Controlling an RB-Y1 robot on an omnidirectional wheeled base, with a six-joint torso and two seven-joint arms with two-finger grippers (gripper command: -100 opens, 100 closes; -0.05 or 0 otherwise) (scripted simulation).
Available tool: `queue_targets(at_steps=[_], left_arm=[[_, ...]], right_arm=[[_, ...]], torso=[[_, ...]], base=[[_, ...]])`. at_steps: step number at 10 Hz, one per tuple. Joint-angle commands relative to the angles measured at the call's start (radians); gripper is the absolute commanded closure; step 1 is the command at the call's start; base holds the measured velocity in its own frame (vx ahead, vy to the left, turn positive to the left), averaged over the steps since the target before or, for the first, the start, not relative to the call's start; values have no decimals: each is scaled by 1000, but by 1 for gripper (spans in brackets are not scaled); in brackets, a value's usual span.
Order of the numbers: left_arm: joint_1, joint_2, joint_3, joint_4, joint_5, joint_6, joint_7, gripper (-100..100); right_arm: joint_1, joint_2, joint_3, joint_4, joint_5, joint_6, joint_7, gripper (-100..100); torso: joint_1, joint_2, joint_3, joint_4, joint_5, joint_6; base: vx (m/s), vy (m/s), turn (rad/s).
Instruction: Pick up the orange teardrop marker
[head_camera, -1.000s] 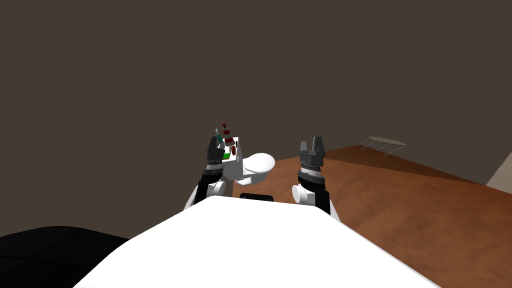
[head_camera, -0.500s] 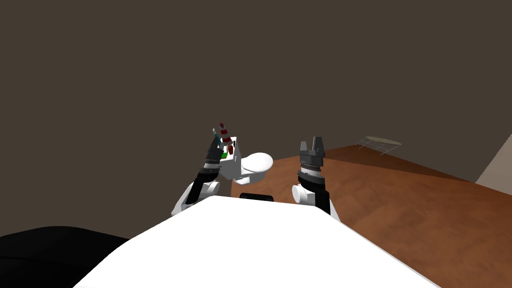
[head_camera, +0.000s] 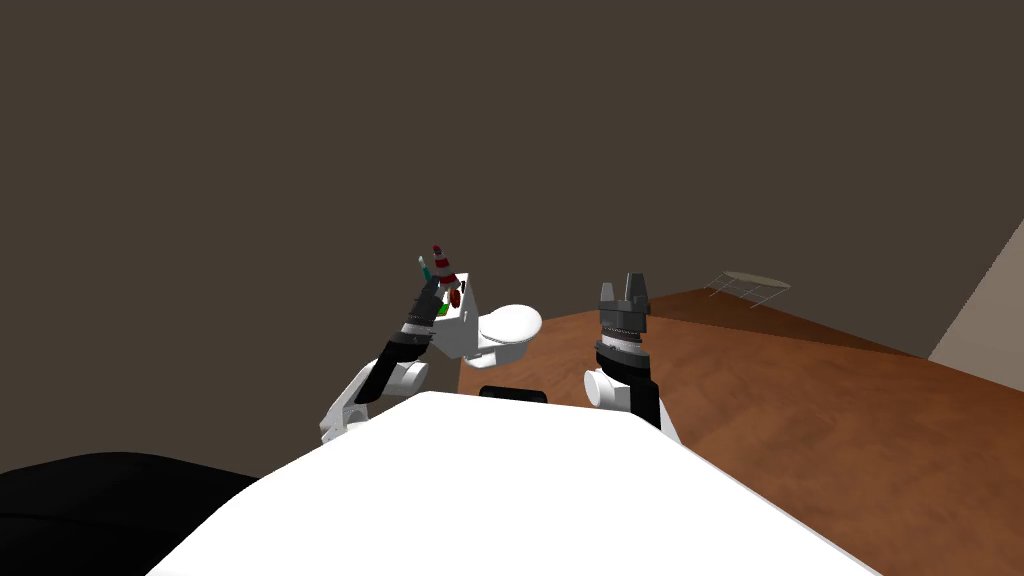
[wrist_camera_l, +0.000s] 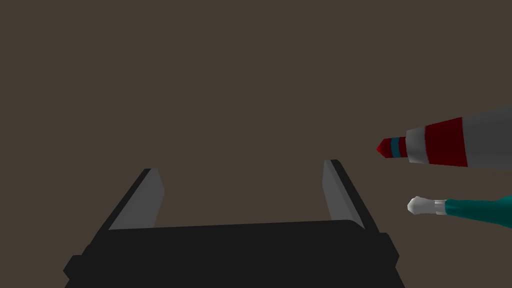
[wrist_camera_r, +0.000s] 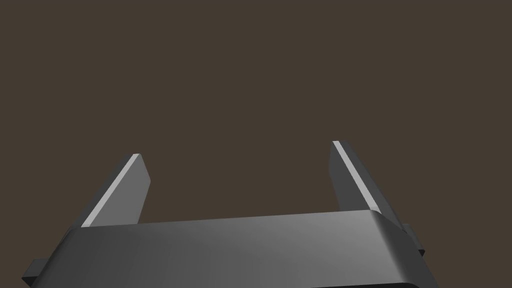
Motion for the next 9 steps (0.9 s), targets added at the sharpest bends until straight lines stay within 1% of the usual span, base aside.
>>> queue_targets(at_steps=[1, 2, 3, 4, 5, 6, 7, 8, 9], left_arm=[[-2, 31, 11, 0, 5, 21, -1, -100], [-4, 70, 33, -1, 16, 56, -3, -100], [-4, 82, 33, -1, 16, 56, -3, -100], [-5, 122, 56, -1, 27, 93, -5, -100], [-5, 134, 56, -1, 27, 93, -5, -100], [-5, 172, 80, -2, 39, 131, -7, -100], [-5, 188, 80, -2, 39, 131, -7, -100], [-6, 225, 103, -3, 52, 170, -9, -100], [-6, 242, 103, -3, 52, 170, -9, -100]], right_arm=[[0, 0, 0, 0, 0, 0, 0, 0], [0, 0, 0, 0, 0, 0, 0, 0], [0, 0, 0, 0, 0, 0, 0, 0], [0, 0, 0, 0, 0, 0, 0, 0], [0, 0, 0, 0, 0, 0, 0, 0], [0, 0, 0, 0, 0, 0, 0, 0], [0, 0, 0, 0, 0, 0, 0, 0], [0, 0, 0, 0, 0, 0, 0, 0], [0, 0, 0, 0, 0, 0, 0, 0]], torso=[[0, 0, 0, 0, 0, 0], [1, 0, 0, 0, 0, 0], [0, 0, 0, 0, 0, 0], [0, 0, 0, 0, 0, 0], [0, 0, 0, 0, 0, 0], [1, 0, 0, 0, 0, 0], [0, 0, 0, 0, 0, 0], [1, 1, 0, 0, 0, 0], [0, 1, 1, 0, 0, 0]], base=[[-18, -54, -11], [-24, -75, -33], [-19, -67, -12], [-13, -74, -27], [-19, -62, -15], [-27, -68, -32], [-28, -61, -10], [-41, -83, -34], [-26, -70, -10]])
